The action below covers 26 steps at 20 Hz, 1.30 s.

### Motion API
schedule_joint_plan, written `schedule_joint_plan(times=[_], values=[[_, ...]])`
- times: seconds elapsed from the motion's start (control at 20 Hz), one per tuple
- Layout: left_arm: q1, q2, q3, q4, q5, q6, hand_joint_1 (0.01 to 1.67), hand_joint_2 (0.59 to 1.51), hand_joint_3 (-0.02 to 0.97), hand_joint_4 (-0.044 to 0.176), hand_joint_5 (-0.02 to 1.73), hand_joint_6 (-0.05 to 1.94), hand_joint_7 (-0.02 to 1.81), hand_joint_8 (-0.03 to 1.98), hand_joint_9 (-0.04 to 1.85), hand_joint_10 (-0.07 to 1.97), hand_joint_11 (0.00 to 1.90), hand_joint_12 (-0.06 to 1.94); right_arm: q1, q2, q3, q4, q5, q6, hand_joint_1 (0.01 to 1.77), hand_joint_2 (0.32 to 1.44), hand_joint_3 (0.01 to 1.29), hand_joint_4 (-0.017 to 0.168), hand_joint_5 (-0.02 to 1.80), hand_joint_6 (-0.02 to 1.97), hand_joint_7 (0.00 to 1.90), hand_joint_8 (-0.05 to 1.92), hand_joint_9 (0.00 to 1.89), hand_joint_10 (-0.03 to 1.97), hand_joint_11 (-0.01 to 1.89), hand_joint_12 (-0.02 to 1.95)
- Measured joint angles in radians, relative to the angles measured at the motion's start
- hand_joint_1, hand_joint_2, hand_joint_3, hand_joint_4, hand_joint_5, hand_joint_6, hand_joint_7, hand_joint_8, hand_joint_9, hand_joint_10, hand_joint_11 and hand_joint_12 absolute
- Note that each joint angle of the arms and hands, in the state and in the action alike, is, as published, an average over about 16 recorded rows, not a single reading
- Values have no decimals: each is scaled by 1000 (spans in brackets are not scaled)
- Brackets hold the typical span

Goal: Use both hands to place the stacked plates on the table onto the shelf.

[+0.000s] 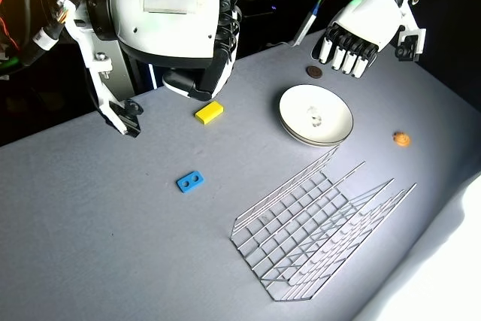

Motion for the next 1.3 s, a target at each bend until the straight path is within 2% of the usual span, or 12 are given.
schedule_joint_plan(times=[0.2, 0.4, 0.55, 0.65, 0.8, 1.3], values=[[20, 0, 1, 16, 0, 3, 136, 1119, 63, 26, 428, 629, 456, 578, 501, 586, 551, 561, -3, -1, 0, -9, -1, -1, 295, 1064, 39, 27, 567, 648, 618, 619, 659, 639, 735, 634], [37, -2, 7, 34, -10, 14, 106, 1107, 59, 20, 319, 463, 343, 425, 373, 435, 413, 412, -9, -2, 0, -14, -3, -4, 283, 1045, 34, 20, 426, 487, 463, 462, 492, 475, 550, 479], [57, -7, 25, 54, -25, 24, 28, 1070, 54, -2, 105, 157, 111, 125, 131, 132, 161, 109, -15, -5, 0, -35, -8, -10, 280, 981, 31, -2, 190, 193, 211, 170, 226, 178, 263, 183], [74, -12, 44, 65, -37, 31, 17, 1070, 37, 1, 23, 16, 25, 6, 31, 10, 50, -3, -20, -7, 0, -52, -10, -17, 355, 963, 21, -3, 65, 50, 75, 31, 80, 34, 109, 54], [103, -24, 80, 79, -56, 42, 17, 1070, 38, 2, 10, -8, 15, -9, 9, 5, 15, -12, -25, -11, 0, -72, -19, -39, 533, 939, 20, -1, 17, 26, 18, 16, 15, 11, 24, 86], [231, -84, 248, 88, -109, 87, 19, 1065, 26, 5, 19, -15, 15, -12, 16, 2, 15, -18, -33, -40, 0, -127, -98, -145, 1108, 883, 20, -3, 12, 23, 22, 11, 21, 6, 23, 323]])
